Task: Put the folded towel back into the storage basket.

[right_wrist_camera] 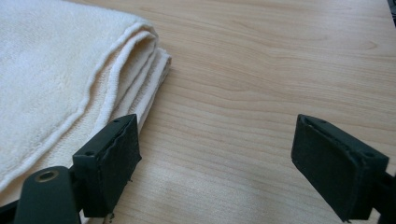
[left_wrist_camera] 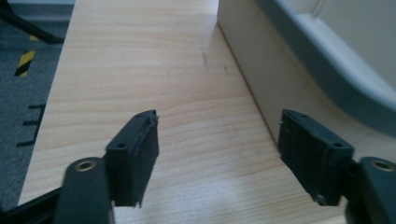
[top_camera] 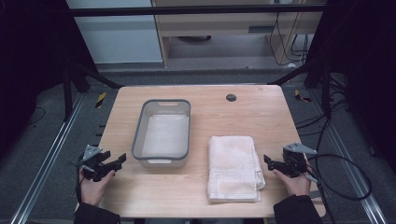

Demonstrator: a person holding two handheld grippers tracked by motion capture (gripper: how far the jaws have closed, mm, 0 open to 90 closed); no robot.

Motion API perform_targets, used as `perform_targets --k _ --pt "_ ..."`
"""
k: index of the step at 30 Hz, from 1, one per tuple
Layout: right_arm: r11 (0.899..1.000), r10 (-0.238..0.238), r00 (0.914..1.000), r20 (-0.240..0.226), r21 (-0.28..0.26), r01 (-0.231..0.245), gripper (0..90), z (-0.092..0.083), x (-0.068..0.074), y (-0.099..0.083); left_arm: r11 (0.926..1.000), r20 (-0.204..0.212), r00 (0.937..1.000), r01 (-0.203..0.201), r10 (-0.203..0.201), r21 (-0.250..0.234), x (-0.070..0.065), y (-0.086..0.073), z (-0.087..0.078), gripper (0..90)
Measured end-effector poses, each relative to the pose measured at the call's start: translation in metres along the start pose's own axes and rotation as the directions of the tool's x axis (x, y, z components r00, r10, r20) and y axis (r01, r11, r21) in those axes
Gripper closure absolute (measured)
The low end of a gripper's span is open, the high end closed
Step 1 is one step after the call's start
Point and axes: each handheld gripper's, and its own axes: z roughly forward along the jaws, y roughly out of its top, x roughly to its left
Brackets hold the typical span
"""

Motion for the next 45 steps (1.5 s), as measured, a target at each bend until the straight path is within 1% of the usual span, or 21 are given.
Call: perform_targets --k 2,5,9,10,12,14,17,20,21,22,25,27,31,32,35,36,37,39,40,43,45 --pt "1.000 0.005 1.0000 -0.004 -0.013 -0.005 15.8 -0.002 0.001 0.000 0.9998 0.001 1.0000 -0.004 0.005 -0.017 -0.002 0.001 -0.004 31.8" --pt "1.000 -0.001 1.0000 -0.001 -0.028 0.001 16.5 -0.006 0.002 0.002 0.9997 0.010 0.9999 -0.010 0.011 -0.020 -0.004 0.003 -0.006 34.0" --pt "0.999 -0.006 1.0000 -0.004 -0.050 0.005 18.5 -0.010 0.004 0.005 0.9997 0.018 0.9998 -0.007 0.007 -0.024 -0.006 0.006 -0.010 34.9" --pt "0.999 0.001 1.0000 -0.007 -0.053 -0.001 19.2 -0.012 0.005 0.005 0.9995 0.019 0.9998 -0.006 0.007 -0.031 -0.006 0.006 -0.011 35.0" --pt "0.998 -0.007 0.9999 -0.009 -0.065 0.007 20.2 -0.013 0.006 0.007 0.9993 0.021 0.9997 -0.007 0.008 -0.036 -0.007 0.008 -0.013 34.8" --pt "0.997 -0.006 0.9999 -0.012 -0.074 0.005 21.3 -0.015 0.006 0.009 0.9988 0.013 0.9998 -0.013 0.014 -0.046 -0.007 0.009 -0.015 34.6" --pt "0.997 -0.006 0.9999 -0.011 -0.078 0.005 22.6 -0.017 0.006 0.010 0.9982 0.011 0.9996 -0.025 0.025 -0.055 -0.009 0.011 -0.018 34.1" --pt "0.997 -0.012 0.9999 -0.009 -0.083 0.011 23.8 -0.019 0.006 0.012 0.9979 0.023 0.9996 -0.017 0.019 -0.062 -0.010 0.013 -0.019 33.3" --pt "0.997 -0.004 0.9999 -0.010 -0.080 0.003 24.2 -0.019 0.006 0.013 0.9980 0.030 0.9994 -0.013 0.015 -0.062 -0.010 0.014 -0.020 33.2" --pt "0.997 -0.006 0.9999 -0.010 -0.081 0.005 24.3 -0.019 0.006 0.014 0.9978 0.033 0.9994 -0.009 0.011 -0.066 -0.010 0.015 -0.020 33.5" --pt "0.997 -0.006 0.9999 -0.010 -0.080 0.005 24.5 -0.020 0.006 0.016 0.9977 0.036 0.9992 -0.014 0.016 -0.067 -0.012 0.018 -0.021 34.0" --pt "0.996 -0.010 0.9999 -0.011 -0.084 0.010 25.2 -0.022 0.006 0.020 0.9976 0.049 0.9987 -0.011 0.015 -0.068 -0.016 0.021 -0.021 34.2" --pt "0.996 -0.012 0.9998 -0.013 -0.091 0.011 26.2 -0.024 0.006 0.024 0.9968 0.051 0.9985 -0.016 0.020 -0.078 -0.019 0.025 -0.021 34.6" --pt "0.996 -0.004 0.9998 -0.018 -0.095 0.003 27.0 -0.026 0.007 0.026 0.9962 0.056 0.9983 -0.015 0.020 -0.086 -0.020 0.028 -0.021 34.8" --pt "0.995 -0.007 0.9998 -0.016 -0.096 0.006 28.2 -0.027 0.007 0.028 0.9950 0.063 0.9978 -0.013 0.019 -0.099 -0.022 0.034 -0.022 35.4" --pt "0.995 0.000 0.9997 -0.023 -0.096 -0.003 29.0 -0.028 0.007 0.029 0.9945 0.067 0.9976 -0.010 0.017 -0.104 -0.024 0.036 -0.023 35.6" --pt "0.995 -0.007 0.9998 -0.021 -0.100 0.005 29.7 -0.029 0.007 0.030 0.9941 0.069 0.9975 -0.006 0.014 -0.108 -0.025 0.038 -0.023 35.8" --pt "0.995 0.002 0.9997 -0.025 -0.101 -0.005 30.2 -0.030 0.008 0.031 0.9937 0.072 0.9973 -0.006 0.014 -0.112 -0.027 0.040 -0.023 36.1" --pt "0.994 -0.001 0.9996 -0.030 -0.110 -0.003 31.4 -0.033 0.008 0.035 0.9927 0.079 0.9967 -0.012 0.021 -0.120 -0.031 0.044 -0.023 36.2" --pt "0.993 -0.004 0.9994 -0.034 -0.119 0.000 31.5 -0.034 0.008 0.039 0.9919 0.093 0.9952 -0.019 0.031 -0.126 -0.037 0.048 -0.024 36.6" --pt "0.993 0.007 0.9987 -0.050 -0.119 -0.013 31.5 -0.035 0.009 0.040 0.9914 0.100 0.9945 -0.017 0.030 -0.130 -0.041 0.050 -0.024 36.8"
